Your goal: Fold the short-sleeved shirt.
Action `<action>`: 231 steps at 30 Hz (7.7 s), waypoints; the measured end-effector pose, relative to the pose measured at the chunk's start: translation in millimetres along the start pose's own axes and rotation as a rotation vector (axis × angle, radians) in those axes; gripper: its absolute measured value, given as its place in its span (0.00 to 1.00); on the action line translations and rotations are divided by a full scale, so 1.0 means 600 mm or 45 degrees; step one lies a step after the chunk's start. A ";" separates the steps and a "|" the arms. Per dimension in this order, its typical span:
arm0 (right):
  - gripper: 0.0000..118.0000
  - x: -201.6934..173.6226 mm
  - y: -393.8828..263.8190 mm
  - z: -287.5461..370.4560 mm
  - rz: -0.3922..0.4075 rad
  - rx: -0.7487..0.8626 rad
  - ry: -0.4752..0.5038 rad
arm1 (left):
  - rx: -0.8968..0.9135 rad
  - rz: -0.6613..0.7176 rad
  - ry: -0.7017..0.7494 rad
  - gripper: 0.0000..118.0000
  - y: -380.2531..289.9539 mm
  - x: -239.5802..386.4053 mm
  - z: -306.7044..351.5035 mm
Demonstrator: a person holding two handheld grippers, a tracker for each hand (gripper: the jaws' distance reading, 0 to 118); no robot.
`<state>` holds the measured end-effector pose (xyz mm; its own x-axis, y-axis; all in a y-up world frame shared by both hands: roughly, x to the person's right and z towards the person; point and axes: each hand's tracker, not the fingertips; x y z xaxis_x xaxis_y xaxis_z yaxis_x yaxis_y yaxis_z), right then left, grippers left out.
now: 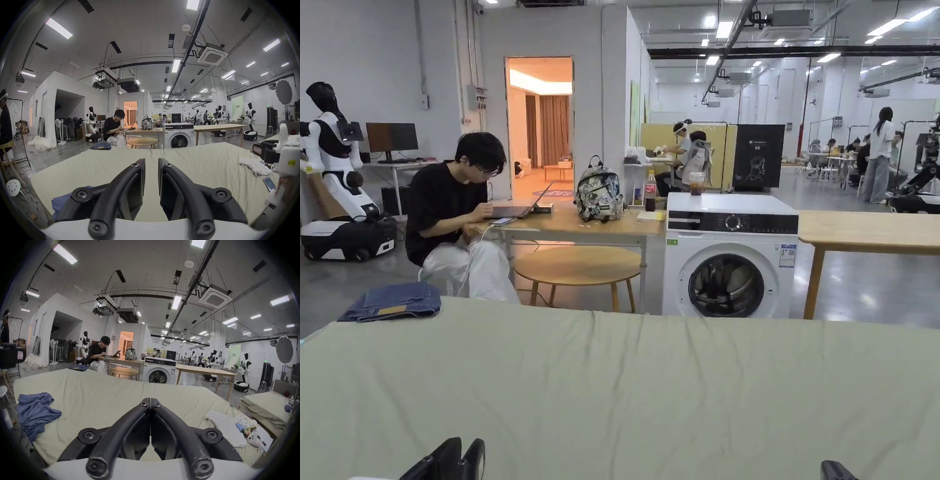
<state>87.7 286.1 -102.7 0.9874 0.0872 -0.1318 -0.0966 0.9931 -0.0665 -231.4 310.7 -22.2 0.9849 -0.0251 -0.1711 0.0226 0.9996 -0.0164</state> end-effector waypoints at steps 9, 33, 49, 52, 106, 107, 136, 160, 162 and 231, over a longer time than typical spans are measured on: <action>0.00 -0.041 -0.018 -0.010 -0.058 -0.025 0.171 | -0.231 -0.167 0.202 0.10 -0.035 -0.123 0.038; 0.00 -0.033 -0.114 -0.068 -0.125 -0.335 0.237 | -1.226 0.077 0.162 0.54 -0.347 -0.364 -0.261; 0.00 0.020 -0.085 -0.018 -0.217 -0.256 0.219 | -0.441 0.148 0.268 0.00 0.185 -0.436 -0.252; 0.00 0.033 -0.077 -0.008 -0.236 -0.244 0.187 | -0.401 0.052 0.242 0.00 0.279 -0.405 -0.281; 0.00 0.085 -0.068 0.045 -0.154 -0.322 0.221 | -0.549 -0.006 -0.175 0.00 -0.079 -0.082 -0.049; 0.00 0.086 -0.068 0.046 -0.153 -0.332 0.215 | -0.596 -0.017 -0.172 0.05 -0.086 -0.084 -0.065; 0.25 0.186 -0.226 0.082 -0.614 -0.749 -0.035 | -1.270 0.018 -0.278 0.03 -0.342 -0.062 -0.309; 0.04 0.208 -0.192 0.055 -0.820 -0.597 0.114 | -0.625 0.272 -0.357 0.02 -0.086 -0.117 -0.205; 0.04 0.214 -0.150 0.043 -0.775 -0.531 0.129 | -0.545 0.248 -0.344 0.02 -0.030 -0.130 -0.208; 0.50 0.254 -0.243 0.139 -0.170 -0.754 -0.213 | -0.540 0.221 -0.096 0.37 -0.184 -0.136 0.037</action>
<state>262.5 161.3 -30.6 0.9973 0.0240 0.0691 0.0235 0.7888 -0.6142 -310.5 202.6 15.7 0.9780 0.1591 -0.1348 -0.2004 0.8952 -0.3981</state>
